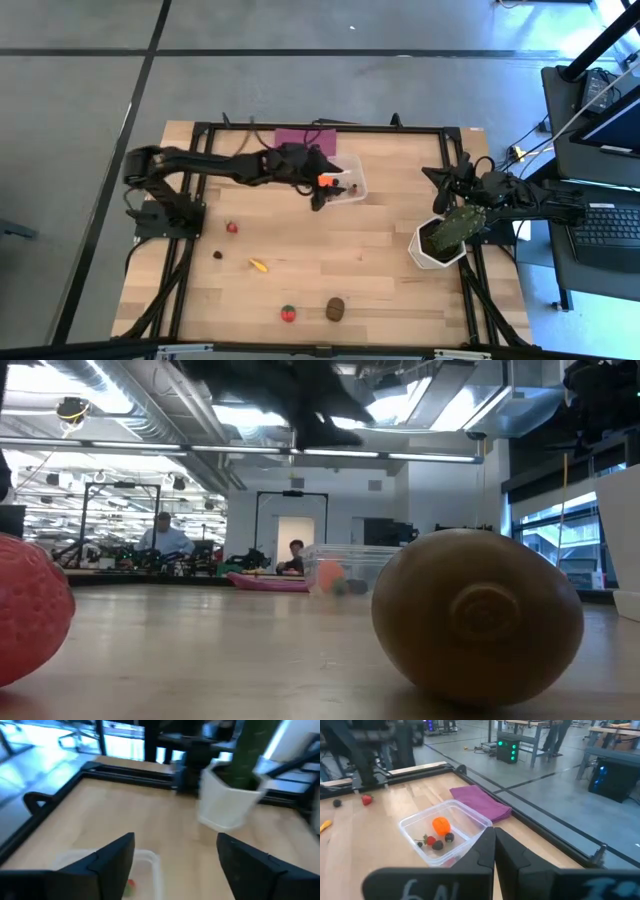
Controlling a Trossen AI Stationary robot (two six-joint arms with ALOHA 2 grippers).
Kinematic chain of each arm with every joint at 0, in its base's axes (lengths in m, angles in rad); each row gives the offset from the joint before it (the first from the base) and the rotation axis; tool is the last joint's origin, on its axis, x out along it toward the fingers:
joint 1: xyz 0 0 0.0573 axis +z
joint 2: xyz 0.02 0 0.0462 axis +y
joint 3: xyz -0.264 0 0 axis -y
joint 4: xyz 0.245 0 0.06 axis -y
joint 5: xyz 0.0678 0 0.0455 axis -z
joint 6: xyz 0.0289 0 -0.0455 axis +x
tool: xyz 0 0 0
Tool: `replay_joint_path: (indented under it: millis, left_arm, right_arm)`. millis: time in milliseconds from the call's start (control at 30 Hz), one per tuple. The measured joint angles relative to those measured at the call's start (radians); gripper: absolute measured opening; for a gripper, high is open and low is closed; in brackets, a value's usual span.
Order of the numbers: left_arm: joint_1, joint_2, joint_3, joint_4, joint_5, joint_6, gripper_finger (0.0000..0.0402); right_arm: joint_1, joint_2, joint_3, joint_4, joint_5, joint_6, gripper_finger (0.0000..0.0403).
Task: Pick and placing Produce into tupperware
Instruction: Put the yellow corn into the transparent bin
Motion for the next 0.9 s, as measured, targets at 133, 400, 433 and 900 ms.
replay_joint_path:
  millis: [133,400,433,900]
  left_arm:
    - [-0.027,-0.152,0.001,-0.245,0.019,0.006,0.0290]
    - [-0.198,-0.334,0.001,-0.831,-0.088,0.006,0.0279]
    - [-0.234,-0.337,0.001,-0.891,-0.112,-0.027,0.0277]
    - [-0.609,-0.143,-0.001,-1.127,-0.242,-0.198,0.0260]
  right_arm:
    - [0.000,0.000,0.000,0.000,-0.004,-0.001,0.0009]
    - [0.000,0.000,0.000,0.001,-0.004,-0.002,0.0009]
    - [0.000,0.000,0.000,0.001,-0.004,-0.002,0.0009]
    - [0.000,0.000,0.000,0.001,-0.003,0.001,0.0009]
